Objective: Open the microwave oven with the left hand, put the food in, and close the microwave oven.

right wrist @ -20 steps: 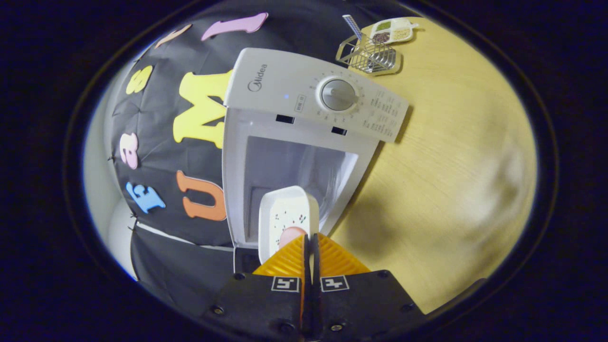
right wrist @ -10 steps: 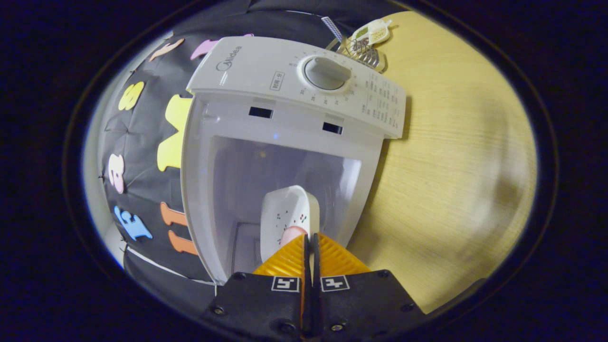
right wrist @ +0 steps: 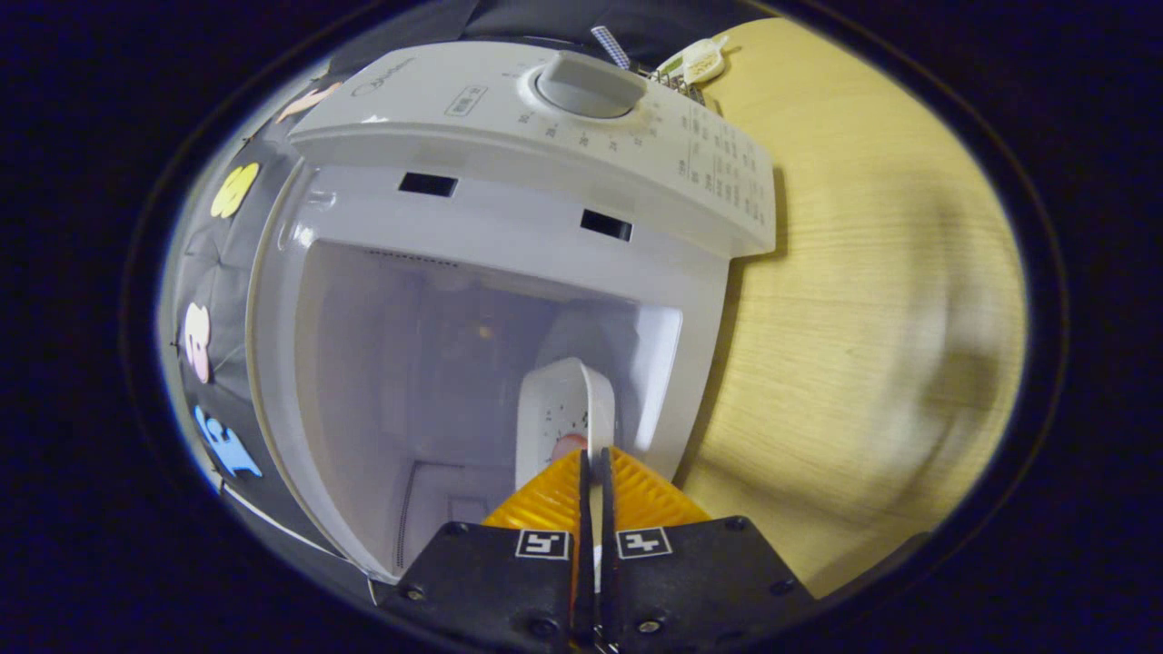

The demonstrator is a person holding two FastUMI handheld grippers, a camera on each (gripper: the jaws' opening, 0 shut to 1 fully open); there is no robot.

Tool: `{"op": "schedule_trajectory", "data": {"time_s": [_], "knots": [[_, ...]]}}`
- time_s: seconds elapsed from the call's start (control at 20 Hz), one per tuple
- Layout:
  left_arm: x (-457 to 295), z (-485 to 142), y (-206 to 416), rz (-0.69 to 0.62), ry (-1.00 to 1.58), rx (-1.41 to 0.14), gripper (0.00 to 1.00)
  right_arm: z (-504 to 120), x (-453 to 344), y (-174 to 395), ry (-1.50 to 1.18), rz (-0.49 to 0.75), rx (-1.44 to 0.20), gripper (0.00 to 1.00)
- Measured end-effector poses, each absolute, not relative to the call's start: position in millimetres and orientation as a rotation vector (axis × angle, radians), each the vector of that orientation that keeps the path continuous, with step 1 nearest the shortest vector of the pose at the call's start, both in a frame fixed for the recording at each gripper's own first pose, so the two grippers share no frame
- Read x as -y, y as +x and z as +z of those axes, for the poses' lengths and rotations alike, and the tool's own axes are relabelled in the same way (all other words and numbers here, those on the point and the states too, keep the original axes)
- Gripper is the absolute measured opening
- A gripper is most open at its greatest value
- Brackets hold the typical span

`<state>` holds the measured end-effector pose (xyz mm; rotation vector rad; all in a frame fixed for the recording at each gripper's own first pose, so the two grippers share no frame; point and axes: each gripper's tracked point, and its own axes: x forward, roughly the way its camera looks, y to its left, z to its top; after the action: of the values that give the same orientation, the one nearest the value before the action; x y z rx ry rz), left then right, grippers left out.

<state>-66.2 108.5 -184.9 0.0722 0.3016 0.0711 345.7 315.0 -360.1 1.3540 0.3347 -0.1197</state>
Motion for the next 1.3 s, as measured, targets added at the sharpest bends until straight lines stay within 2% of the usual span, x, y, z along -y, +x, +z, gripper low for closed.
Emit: {"op": "schedule_trajectory", "data": {"time_s": [0.2, 0.25, 0.3, 0.35, 0.4, 0.45, 0.5, 0.55, 0.75, 1.0, 1.3], "knots": [[-111, -194, -66, 0.081, 0.05, -0.313, 0.95, -352, -315, 350, 1.289, -0.076, -0.314, 0.12], [-111, -194, -65, 0.083, 0.05, -0.316, 0.95, -348, -316, 349, 1.277, -0.064, -0.299, 0.02], [-113, -193, -65, 0.086, 0.051, -0.313, 0.95, -345, -317, 348, 1.252, -0.043, -0.297, 0.2], [-113, -189, -64, 0.086, 0.052, -0.305, 0.95, -340, -321, 345, 1.221, -0.015, -0.287, 0.19], [-113, -188, -63, 0.088, 0.058, -0.297, 0.95, -337, -323, 341, 1.187, 0.002, -0.292, 0.37], [-114, -187, -63, 0.09, 0.064, -0.297, 0.95, -335, -323, 335, 1.151, 0.015, -0.293, 0.51], [-114, -186, -62, 0.089, 0.065, -0.292, 0.95, -332, -321, 328, 1.12, 0.02, -0.294, 0.47], [-113, -184, -61, 0.089, 0.065, -0.286, 0.95, -331, -317, 320, 1.09, 0.015, -0.302, 0.77], [-115, -171, -58, 0.089, 0.067, -0.251, 0.95, -312, -305, 291, 0.923, 0.053, -0.342, 0.99], [-127, -148, -53, 0.1, 0.069, -0.197, 0.95, -238, -267, 238, 0.577, 0.151, -0.288, 1.0], [-172, -144, -50, 0.174, 0.08, -0.167, 0.95, -156, -208, 151, 0.216, 0.268, -0.245, 1.0]]}}
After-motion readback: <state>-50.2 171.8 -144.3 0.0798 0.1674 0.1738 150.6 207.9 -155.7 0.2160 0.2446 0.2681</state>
